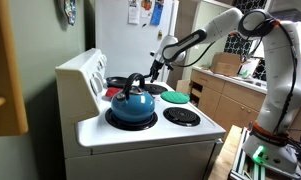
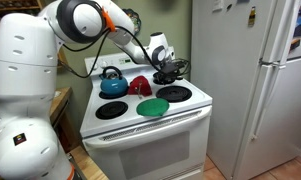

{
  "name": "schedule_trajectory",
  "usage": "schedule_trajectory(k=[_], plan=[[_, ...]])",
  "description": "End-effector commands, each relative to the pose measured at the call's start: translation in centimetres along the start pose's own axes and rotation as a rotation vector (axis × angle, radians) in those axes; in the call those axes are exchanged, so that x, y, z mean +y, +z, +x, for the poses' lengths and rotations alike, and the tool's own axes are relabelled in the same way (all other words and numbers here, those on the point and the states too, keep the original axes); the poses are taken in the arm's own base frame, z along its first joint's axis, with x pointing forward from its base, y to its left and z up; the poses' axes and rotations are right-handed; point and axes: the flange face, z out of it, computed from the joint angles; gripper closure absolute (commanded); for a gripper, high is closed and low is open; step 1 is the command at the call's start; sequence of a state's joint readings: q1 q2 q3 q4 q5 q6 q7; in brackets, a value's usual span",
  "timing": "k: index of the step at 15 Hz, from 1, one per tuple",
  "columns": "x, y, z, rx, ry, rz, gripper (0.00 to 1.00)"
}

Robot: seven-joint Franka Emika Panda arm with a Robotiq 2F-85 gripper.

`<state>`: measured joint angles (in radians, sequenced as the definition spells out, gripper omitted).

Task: Move the pot to the front right stove plate

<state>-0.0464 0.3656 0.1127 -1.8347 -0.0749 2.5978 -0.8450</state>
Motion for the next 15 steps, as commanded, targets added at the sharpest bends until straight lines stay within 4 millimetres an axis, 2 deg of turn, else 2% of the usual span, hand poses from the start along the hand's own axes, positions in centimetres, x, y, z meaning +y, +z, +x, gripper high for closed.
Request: schedule_trajectory(k=[1,10,15], plan=[[1.7,0.6,0.7,0.045,-0.041,0.032,0.0],[3.3,-0.7,1.5,0.06,-0.054,0.098,0.0],[5.9,-0.2,1.2,0.084,-0.078,0.072,0.0]])
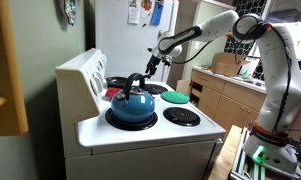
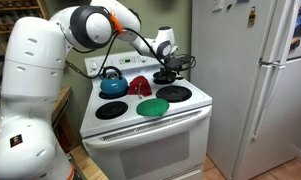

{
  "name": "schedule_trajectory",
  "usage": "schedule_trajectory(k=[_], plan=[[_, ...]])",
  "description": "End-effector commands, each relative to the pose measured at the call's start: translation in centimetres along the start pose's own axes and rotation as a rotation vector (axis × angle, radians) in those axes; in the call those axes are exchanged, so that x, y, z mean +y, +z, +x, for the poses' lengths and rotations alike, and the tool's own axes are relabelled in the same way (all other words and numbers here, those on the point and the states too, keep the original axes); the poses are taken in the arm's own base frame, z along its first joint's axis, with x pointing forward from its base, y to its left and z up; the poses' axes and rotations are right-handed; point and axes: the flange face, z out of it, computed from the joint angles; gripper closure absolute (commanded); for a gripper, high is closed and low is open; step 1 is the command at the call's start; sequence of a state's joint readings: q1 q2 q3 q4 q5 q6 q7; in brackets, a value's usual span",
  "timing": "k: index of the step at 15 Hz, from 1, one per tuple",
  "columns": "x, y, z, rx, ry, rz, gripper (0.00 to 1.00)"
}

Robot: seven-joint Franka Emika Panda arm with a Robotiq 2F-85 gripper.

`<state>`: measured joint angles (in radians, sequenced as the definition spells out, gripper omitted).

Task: Move the pot to the front right stove plate

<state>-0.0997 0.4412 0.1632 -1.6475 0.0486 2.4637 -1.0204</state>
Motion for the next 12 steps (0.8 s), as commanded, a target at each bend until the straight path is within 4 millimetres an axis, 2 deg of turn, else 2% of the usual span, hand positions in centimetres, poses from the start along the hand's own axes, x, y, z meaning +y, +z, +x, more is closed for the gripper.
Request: schedule_trajectory(k=[1,5,10,12], plan=[[2.6,0.8,-0.5,0.038,-0.041,-0.001,0.0],[4.3,1.9,-1.4,0.062,-0.054,0.006,0.0],[4.8,4.2,-1.9,0.076,-0.048,0.056,0.0],[4.8,4.8,-1.5,0.084,-0.048,0.069,0.05]])
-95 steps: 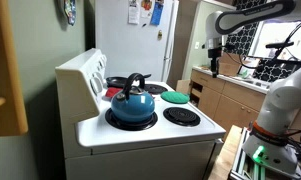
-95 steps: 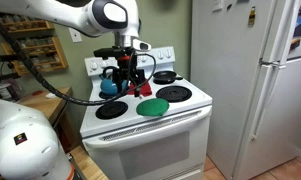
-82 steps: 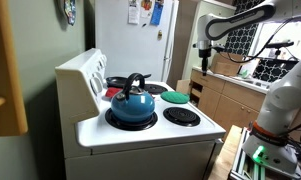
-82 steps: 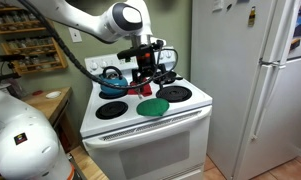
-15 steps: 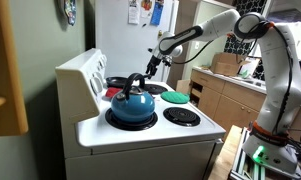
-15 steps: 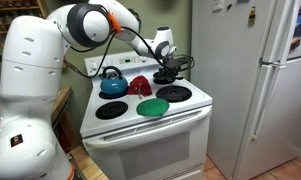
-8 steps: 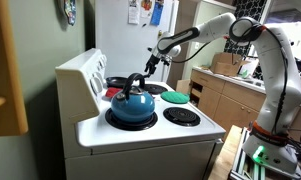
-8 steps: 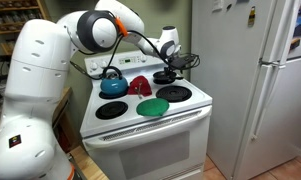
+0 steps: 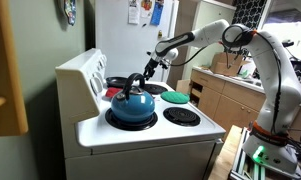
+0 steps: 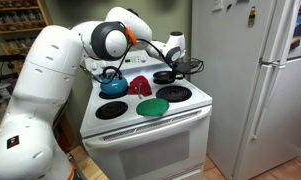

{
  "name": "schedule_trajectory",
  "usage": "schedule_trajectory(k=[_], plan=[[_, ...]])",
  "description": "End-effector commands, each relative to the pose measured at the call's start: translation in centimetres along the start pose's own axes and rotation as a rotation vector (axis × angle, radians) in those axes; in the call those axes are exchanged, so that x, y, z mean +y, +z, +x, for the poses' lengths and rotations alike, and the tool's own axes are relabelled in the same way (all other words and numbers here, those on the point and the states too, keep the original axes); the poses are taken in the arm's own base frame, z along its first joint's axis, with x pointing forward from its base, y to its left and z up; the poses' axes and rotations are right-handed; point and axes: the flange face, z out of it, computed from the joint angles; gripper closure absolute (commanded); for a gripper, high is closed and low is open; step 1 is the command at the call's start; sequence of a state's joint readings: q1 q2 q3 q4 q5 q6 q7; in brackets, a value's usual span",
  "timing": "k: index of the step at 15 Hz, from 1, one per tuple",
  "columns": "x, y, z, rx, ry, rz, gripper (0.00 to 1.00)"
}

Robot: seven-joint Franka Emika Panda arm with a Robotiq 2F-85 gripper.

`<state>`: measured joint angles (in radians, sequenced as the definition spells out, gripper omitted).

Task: Move the pot to the front right stove plate

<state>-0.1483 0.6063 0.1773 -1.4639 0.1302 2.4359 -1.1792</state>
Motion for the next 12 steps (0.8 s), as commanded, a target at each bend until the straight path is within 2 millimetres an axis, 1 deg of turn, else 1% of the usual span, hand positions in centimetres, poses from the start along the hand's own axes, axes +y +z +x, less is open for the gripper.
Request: schedule_trajectory(k=[1,3,4,6,7,11,12], plan=[[0.5,1.1,0.5,0.034,-0.008,0.047,0.1],[0.4,1.4,0.9,0.043,-0.01,0.055,0.21],[0.4,1.4,1.1,0.047,-0.012,0.056,0.18],[0.4,1.5,1.4,0.049,-0.015,0.062,0.26],[0.4,1.5,1.5,0.049,-0.016,0.064,0.33],[0.2,1.3,1.6,0.033,-0.016,0.072,0.66],[0.2,1.3,1.6,0.032,-0.017,0.074,0.7]])
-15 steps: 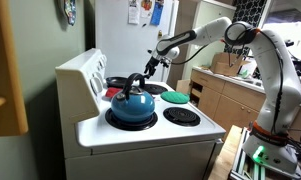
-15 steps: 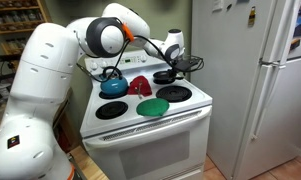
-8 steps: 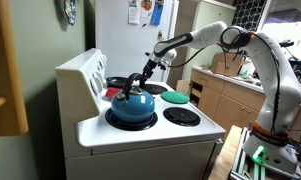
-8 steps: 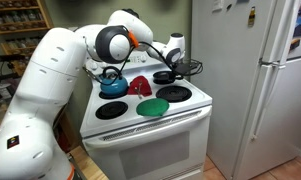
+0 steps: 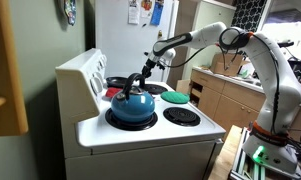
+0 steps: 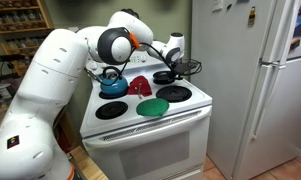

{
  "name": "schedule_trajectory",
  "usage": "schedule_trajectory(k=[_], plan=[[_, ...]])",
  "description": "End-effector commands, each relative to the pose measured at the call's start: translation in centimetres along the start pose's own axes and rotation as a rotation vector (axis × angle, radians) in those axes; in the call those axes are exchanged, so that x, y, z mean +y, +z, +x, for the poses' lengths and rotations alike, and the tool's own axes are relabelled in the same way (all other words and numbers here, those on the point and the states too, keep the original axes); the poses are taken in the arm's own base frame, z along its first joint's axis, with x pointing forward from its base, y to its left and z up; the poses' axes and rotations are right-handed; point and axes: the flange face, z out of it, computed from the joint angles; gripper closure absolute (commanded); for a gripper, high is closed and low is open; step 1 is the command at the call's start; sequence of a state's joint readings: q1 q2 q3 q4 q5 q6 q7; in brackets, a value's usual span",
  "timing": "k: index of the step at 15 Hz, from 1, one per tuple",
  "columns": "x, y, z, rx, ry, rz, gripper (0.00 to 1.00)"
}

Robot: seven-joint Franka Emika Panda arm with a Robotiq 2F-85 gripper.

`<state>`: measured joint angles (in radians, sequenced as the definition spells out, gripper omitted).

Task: Move the pot to the front right stove plate

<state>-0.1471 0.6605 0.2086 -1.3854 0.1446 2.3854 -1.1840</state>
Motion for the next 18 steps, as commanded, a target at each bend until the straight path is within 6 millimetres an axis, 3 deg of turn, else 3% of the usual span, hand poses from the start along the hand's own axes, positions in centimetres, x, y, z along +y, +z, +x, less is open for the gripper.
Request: schedule_trajectory(k=[1,2,11,18], plan=[[0.1,0.1,-0.1,0.0,-0.011,0.03,0.75],[0.1,0.1,-0.1,-0.001,-0.012,0.033,0.8],[-1.1,-0.9,-0.2,-0.065,-0.029,0.087,0.82],[-1.1,-2.9,-1.8,-0.145,-0.033,0.092,0.94]])
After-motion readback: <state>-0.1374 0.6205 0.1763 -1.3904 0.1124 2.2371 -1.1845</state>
